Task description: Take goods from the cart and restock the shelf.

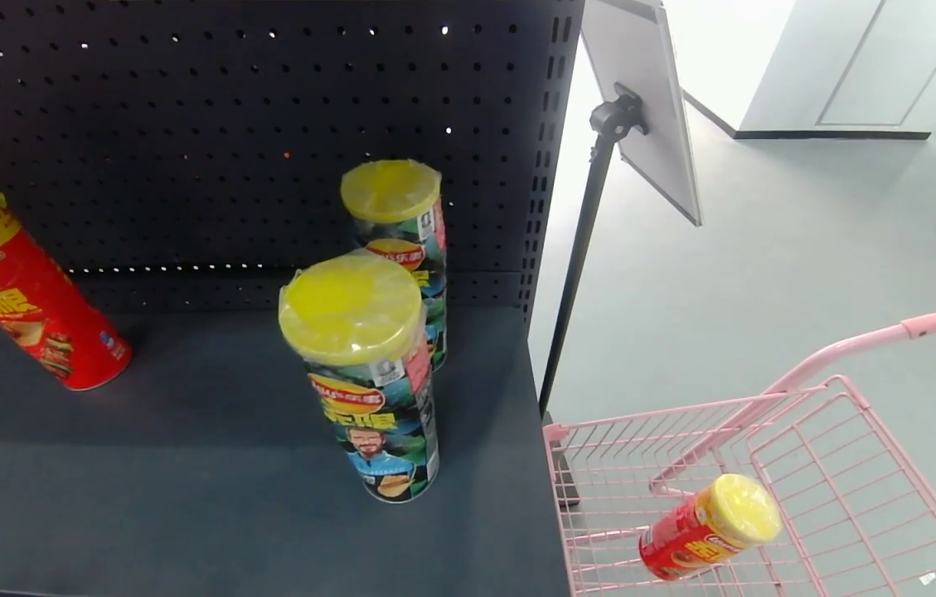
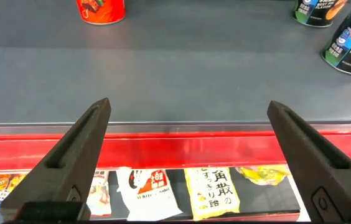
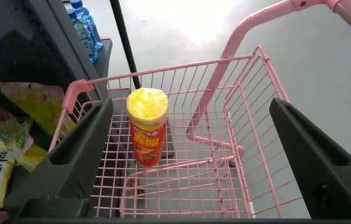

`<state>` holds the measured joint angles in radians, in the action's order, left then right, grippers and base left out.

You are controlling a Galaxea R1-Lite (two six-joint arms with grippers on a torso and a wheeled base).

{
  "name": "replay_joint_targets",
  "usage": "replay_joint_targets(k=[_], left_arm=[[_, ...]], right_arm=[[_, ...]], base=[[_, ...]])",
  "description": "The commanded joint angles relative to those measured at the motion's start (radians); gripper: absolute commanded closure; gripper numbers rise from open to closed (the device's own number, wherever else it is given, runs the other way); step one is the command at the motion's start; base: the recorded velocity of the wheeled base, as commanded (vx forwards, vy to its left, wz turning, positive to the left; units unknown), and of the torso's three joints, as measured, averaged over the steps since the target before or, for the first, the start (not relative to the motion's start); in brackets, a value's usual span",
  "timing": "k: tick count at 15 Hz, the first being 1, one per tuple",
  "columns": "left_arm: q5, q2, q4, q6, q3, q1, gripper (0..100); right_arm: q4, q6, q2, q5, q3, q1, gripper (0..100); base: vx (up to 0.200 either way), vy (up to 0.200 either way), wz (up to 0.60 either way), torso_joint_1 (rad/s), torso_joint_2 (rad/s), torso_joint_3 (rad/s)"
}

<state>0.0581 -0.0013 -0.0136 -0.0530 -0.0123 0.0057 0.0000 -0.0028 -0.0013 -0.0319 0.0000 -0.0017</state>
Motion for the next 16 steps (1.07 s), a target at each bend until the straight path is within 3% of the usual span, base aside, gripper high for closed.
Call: replay_joint_targets(k=[1, 4, 16], left_arm=[[0.000, 0.001, 0.000, -0.001, 0.000, 0.000, 0], [0.000, 0.001, 0.000, -0.001, 0.000, 0.000, 0], [0.000, 0.001, 0.000, -0.001, 0.000, 0.000, 0]], right_arm=[[0.000, 0.000, 0.001, 0.000, 0.000, 0.000, 0], [0.000, 0.000, 0.001, 0.000, 0.000, 0.000, 0], [0.000, 0.001, 0.001, 0.000, 0.000, 0.000, 0]], base=[[-0.200, 0.000, 0.00, 0.007, 0.00, 0.007], [-0.200, 0.000, 0.00, 0.009, 0.01, 0.001], [0.000, 0.000, 0.00, 0.000, 0.00, 0.000]])
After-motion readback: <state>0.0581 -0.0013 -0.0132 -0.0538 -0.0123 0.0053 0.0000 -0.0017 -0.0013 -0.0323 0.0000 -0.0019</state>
